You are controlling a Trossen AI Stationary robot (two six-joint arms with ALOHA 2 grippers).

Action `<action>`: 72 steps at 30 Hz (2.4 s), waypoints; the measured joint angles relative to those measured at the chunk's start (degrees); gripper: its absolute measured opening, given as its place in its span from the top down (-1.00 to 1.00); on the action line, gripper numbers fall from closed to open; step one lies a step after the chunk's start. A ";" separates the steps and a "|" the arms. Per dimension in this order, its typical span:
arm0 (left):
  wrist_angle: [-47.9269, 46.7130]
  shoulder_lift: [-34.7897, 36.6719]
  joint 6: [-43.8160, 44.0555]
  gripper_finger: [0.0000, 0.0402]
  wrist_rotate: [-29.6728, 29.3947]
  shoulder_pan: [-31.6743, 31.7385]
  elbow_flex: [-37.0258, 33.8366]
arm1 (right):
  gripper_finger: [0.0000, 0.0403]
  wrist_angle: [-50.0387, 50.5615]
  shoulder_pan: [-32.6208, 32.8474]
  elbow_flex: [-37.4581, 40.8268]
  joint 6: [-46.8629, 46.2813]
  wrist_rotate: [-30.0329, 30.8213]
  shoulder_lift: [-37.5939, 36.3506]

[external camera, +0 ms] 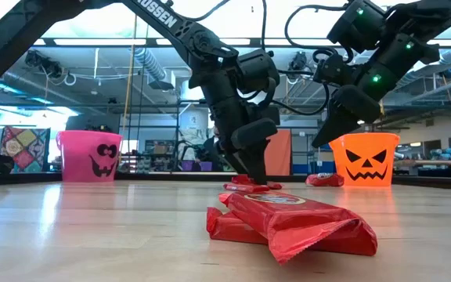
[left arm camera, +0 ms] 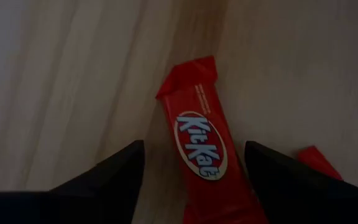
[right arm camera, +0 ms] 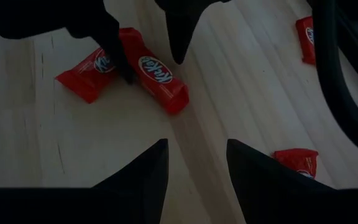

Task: Sort candy by brand, put in halloween buckets
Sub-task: Put the red chocolate bar into the orange bucket

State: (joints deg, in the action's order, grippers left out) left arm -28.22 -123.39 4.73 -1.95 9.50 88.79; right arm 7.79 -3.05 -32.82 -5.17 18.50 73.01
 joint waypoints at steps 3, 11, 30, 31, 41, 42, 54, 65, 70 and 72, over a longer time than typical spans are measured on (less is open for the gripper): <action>-0.05 0.00 -1.93 -0.22 -0.11 -0.09 0.00 | 0.13 0.01 0.29 0.02 -0.03 0.09 0.00; -0.23 0.00 -2.57 0.27 -0.09 -0.01 0.13 | 0.13 -0.30 0.33 0.02 -1.20 0.09 0.00; 1.88 0.15 2.77 0.38 20.84 4.16 3.45 | 0.13 -5.39 9.41 0.40 17.58 6.79 -0.01; 3.04 0.15 3.57 0.38 22.09 4.49 3.45 | 0.13 -6.02 10.61 0.70 18.23 7.97 -0.02; 14.44 0.15 12.15 0.38 33.64 6.24 3.45 | 0.12 -8.19 17.29 4.26 24.70 21.85 -0.02; 15.56 0.15 12.54 0.38 34.91 6.24 3.45 | 0.12 -8.17 17.33 4.27 24.84 22.30 -0.02; 22.54 0.15 16.94 0.38 41.22 6.16 3.45 | 0.31 -9.43 17.29 4.27 24.90 28.51 -0.02; 22.89 0.25 14.36 0.27 36.33 7.37 3.55 | 0.80 -7.98 16.67 4.20 22.20 25.20 0.01; 21.85 0.25 11.18 0.10 36.69 12.55 3.54 | 0.78 -5.39 14.47 4.00 21.25 29.15 -0.82; 19.57 0.15 7.43 0.05 37.45 15.01 3.51 | 0.73 -4.25 13.70 3.98 18.77 28.08 -1.90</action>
State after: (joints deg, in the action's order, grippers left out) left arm -8.66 -123.24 12.16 35.50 24.51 92.30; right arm 3.54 10.65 -28.84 13.60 46.58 71.11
